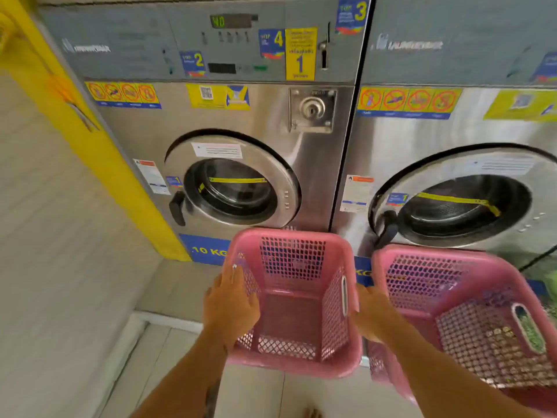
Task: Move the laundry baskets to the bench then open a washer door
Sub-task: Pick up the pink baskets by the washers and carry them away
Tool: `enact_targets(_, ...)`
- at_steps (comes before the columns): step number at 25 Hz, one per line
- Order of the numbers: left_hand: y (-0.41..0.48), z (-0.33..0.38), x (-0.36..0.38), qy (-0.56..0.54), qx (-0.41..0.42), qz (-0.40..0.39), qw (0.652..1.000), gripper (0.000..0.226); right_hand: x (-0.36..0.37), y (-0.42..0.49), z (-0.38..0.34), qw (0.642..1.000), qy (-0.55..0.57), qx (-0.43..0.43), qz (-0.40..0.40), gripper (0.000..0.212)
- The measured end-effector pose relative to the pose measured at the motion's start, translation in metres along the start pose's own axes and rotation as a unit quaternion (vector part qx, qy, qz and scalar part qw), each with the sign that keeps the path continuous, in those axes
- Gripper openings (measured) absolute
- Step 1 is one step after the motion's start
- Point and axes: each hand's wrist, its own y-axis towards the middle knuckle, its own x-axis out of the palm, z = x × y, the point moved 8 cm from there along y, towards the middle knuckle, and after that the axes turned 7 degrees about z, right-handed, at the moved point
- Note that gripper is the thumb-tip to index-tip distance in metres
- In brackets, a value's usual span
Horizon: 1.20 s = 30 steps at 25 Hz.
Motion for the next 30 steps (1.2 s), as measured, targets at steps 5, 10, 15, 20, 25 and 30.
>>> enact_targets(5, 0.064, -0.036, 0.086, 0.025, -0.027, -0.021, 0.999, 0.079, 0.065, 0.080, 0.026, 0.997, 0.028, 0.068, 0.030, 0.090)
enact_targets(10, 0.108, -0.068, 0.167, 0.054, -0.007, -0.042, 0.998, 0.079, 0.095, 0.118, 0.025, 0.992, 0.034, 0.094, 0.078, 0.083)
enact_targets(15, 0.117, -0.095, 0.204, 0.049, 0.060, -0.017, 0.997, 0.092, 0.100, 0.122, 0.024, 0.983, 0.004, 0.106, 0.151, 0.091)
enact_targets(20, 0.092, -0.115, 0.192, -0.010, 0.080, 0.008, 0.997, 0.092, 0.104, 0.090, 0.005, 0.987, -0.012, 0.104, 0.124, 0.092)
enact_targets(25, 0.003, -0.200, 0.156, -0.070, 0.032, -0.004, 0.997, 0.089, 0.140, 0.012, -0.055, 0.992, -0.055, 0.067, 0.090, 0.089)
enact_targets(30, -0.070, -0.280, 0.134, -0.099, -0.031, -0.024, 0.994, 0.098, 0.211, -0.043, -0.102, 0.997, -0.041, 0.041, 0.057, 0.091)
